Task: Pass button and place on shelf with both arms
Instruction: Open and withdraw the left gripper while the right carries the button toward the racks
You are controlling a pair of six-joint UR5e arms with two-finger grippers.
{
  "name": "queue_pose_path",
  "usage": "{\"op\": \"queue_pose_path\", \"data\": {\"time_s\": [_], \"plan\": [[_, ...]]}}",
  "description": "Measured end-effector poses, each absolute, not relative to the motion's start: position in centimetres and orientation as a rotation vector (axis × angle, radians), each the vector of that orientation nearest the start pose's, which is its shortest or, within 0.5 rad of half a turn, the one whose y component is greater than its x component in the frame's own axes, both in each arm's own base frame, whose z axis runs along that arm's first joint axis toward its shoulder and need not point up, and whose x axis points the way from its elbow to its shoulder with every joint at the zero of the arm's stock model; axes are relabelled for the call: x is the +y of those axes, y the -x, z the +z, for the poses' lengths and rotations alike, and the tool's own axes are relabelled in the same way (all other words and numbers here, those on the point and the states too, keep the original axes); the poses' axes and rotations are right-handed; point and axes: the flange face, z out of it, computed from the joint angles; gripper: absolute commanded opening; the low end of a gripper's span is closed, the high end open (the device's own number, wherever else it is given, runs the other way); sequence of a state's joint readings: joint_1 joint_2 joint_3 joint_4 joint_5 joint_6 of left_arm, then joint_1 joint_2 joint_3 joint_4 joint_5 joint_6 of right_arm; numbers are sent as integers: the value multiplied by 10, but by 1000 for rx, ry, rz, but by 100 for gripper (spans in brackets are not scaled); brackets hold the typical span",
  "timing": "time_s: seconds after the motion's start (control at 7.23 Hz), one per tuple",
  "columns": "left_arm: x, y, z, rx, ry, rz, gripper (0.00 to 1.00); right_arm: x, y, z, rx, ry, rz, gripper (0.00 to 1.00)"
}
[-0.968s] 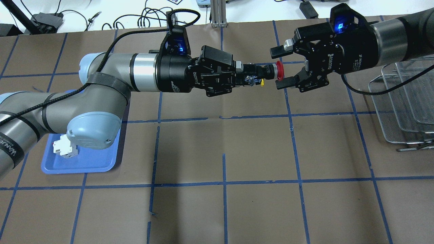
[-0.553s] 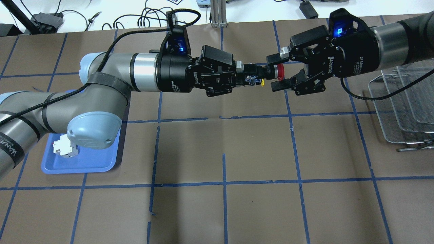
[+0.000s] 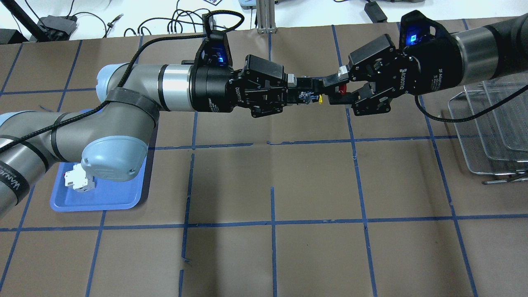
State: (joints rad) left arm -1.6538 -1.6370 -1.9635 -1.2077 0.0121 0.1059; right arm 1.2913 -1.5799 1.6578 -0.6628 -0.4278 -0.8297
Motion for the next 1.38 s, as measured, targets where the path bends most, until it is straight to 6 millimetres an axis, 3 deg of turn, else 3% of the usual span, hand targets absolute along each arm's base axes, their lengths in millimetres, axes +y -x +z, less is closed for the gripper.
{"op": "queue_pose_path", "data": {"time_s": [0.14,0.69,0.97,1.11,1.38], "plan": [[-458,272,402,-1581,75,-57,99,-454,-102,451,1804,-103,200,33],[-460,272,405,-1590,81,-52,100,-455,-102,452,1808,-97,190,33],[-464,266,418,-1615,44,-65,100,-458,-97,457,1828,-79,170,33],[-473,256,424,-1689,-3,-65,100,-463,-80,464,1885,-35,136,33],[-498,219,421,-1903,-136,-11,100,-471,-1,472,2116,59,39,33]]}}
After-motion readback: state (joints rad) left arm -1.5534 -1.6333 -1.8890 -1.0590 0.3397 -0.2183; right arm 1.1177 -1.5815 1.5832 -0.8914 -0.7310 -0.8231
